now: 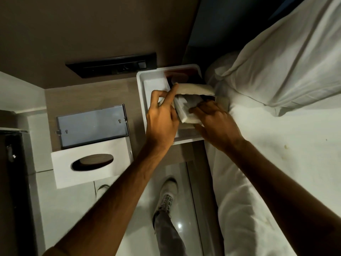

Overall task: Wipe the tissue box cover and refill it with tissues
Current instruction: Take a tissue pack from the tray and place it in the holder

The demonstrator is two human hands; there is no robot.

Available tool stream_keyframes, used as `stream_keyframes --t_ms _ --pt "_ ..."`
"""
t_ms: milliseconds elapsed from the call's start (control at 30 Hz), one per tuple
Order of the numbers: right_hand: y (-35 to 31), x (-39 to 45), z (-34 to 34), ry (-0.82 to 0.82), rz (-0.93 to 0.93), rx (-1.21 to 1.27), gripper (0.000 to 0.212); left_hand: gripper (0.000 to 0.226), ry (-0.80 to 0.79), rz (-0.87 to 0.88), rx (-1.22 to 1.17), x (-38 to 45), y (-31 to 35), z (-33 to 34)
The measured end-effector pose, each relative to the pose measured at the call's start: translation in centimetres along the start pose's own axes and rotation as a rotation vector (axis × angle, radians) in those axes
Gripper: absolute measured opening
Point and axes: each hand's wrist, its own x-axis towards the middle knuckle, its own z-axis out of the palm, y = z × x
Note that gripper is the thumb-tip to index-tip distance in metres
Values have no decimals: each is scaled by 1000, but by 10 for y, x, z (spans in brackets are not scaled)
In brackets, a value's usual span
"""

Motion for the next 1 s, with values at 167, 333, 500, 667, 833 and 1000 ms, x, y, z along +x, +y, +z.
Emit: stream_keyframes --t_ms 167,333,500,667,833,1000 --pt "0 -31 -8 134 -91 20 38 48 46 -62 -42 -19 -16 16" --pt "-10 -70 -30 135 -76 97 42 40 -94 -236 -104 -51 -44 42" --pt "-19 -86 -44 26 28 225 40 50 -280 -346 -145 -67 -63 55" --pt "-52 -70 -68 10 213 584 28 44 -95 -573 -469 -78 -64 -12" --pt "-111 -32 -89 -96 346 1416 32 35 -36 -1520 -1270 -89 -103 -79" --pt "-161 11 -50 -217 466 1637 44 32 128 -1789 -1882 -95 -143 -152"
